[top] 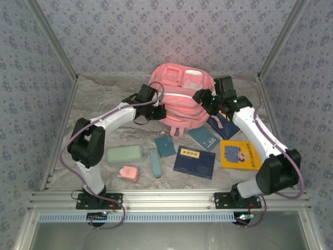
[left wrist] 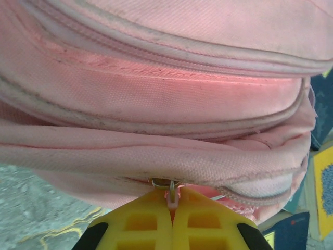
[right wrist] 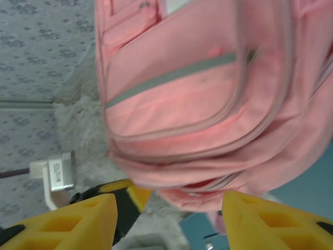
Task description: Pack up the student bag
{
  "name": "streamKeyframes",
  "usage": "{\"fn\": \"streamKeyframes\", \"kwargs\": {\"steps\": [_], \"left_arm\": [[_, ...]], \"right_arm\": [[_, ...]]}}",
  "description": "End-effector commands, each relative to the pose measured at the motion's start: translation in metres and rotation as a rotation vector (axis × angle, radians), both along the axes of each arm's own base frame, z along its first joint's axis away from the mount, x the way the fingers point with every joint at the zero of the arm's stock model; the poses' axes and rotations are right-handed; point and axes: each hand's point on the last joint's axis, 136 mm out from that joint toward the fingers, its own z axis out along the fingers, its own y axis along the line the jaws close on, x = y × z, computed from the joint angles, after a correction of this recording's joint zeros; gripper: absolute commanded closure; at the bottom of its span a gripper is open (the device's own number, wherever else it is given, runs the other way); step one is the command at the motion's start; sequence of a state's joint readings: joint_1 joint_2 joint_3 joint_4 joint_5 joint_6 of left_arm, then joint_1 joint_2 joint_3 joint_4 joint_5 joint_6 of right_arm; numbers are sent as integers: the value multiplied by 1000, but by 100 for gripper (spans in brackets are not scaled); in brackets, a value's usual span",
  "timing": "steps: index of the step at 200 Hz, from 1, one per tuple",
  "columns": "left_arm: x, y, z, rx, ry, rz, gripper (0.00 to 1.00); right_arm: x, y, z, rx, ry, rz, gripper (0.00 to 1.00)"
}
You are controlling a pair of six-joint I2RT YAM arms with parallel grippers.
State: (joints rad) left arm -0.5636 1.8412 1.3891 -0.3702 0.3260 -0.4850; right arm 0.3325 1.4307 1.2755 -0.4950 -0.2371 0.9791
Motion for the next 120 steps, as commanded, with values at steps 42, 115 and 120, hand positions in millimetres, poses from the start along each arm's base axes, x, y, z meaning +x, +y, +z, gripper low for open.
{"fn": "streamKeyframes", "kwargs": {"steps": [42, 115, 120], "left_arm": [[0, -24, 45, -83, -91, -35, 100], [-5, -28, 46, -94, -95, -47, 100], [-4, -28, 46, -95, -96, -48, 100]], "right_arm": [[8, 78, -23, 314, 127, -31, 44], [18, 90, -84, 305, 236, -98, 46], [19, 90, -87, 297, 240, -103, 47]]}}
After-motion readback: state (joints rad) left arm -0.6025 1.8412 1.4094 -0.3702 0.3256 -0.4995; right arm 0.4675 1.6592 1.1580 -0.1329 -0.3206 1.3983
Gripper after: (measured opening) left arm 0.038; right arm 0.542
